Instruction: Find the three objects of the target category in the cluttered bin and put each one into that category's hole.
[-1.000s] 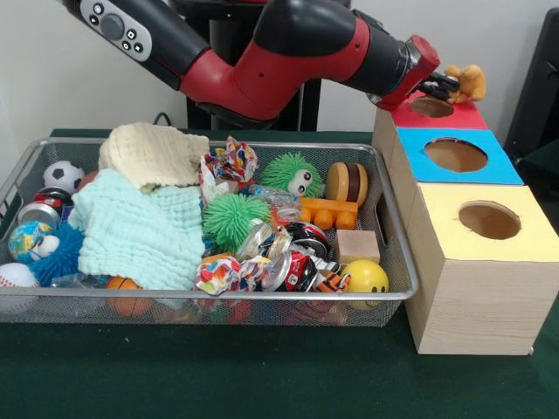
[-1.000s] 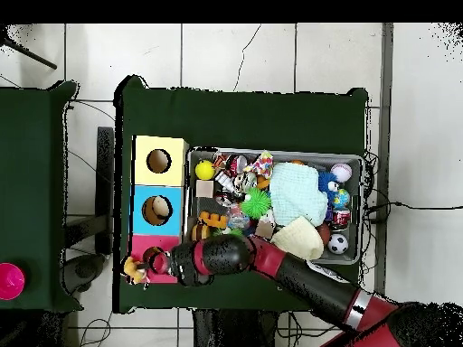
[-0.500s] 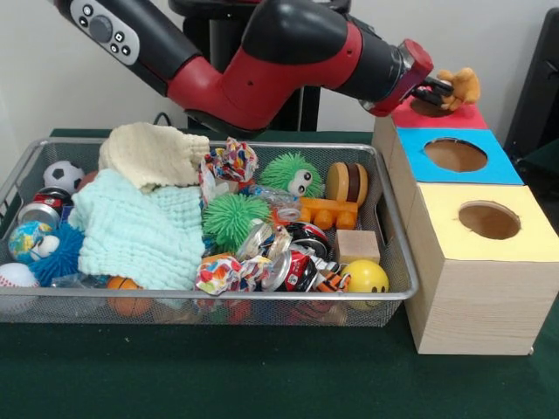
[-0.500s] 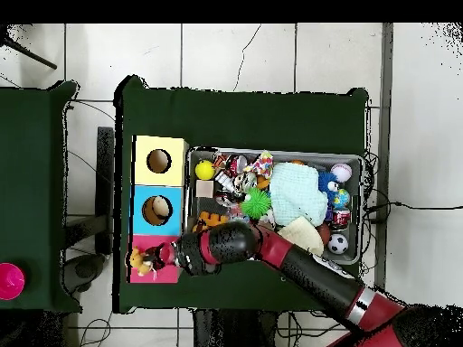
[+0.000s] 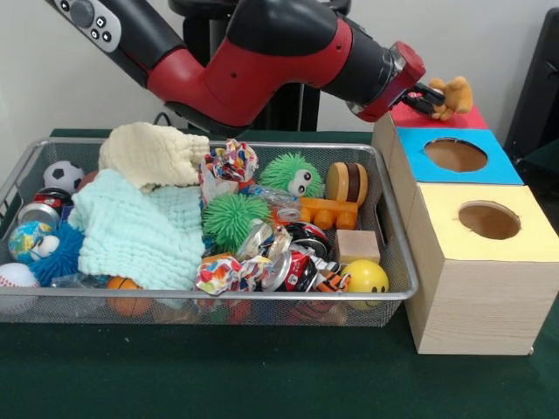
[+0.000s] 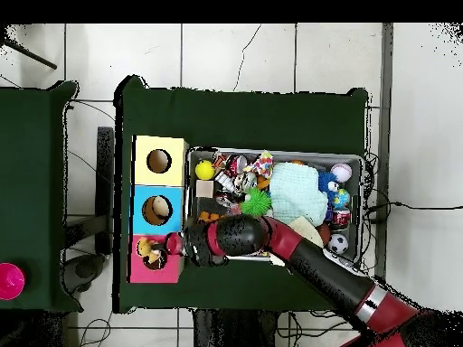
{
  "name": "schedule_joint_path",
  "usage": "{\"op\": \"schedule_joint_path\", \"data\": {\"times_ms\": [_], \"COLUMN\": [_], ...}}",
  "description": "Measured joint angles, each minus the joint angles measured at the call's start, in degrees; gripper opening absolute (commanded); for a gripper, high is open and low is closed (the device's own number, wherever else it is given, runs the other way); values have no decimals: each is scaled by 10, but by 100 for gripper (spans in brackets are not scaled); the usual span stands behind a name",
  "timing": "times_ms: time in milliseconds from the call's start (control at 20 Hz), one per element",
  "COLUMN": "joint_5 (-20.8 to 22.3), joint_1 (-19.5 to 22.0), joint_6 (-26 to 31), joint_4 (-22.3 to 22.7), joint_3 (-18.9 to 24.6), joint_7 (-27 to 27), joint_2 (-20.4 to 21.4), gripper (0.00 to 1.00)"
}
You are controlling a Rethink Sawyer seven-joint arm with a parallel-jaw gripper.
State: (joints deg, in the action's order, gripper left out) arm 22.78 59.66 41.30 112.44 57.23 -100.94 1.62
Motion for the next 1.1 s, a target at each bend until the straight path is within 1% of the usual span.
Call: {"op": "schedule_joint_path", "data": {"times_ms": [150, 500, 700, 900, 1100], "joint_5": [-2, -7, -12, -28, -38], "joint_1": [-5, -23, -37, -56, -70], "joint_6": [19, 76, 121, 168, 190], "joint_4": [-18, -59, -94, -134, -168], "joint_3": [2, 11, 13, 13, 13], "joint_7": [0, 0, 0, 0, 0], "joint_2": [9, 14, 14, 13, 12], "gripper": [0, 0, 0, 0, 0]}}
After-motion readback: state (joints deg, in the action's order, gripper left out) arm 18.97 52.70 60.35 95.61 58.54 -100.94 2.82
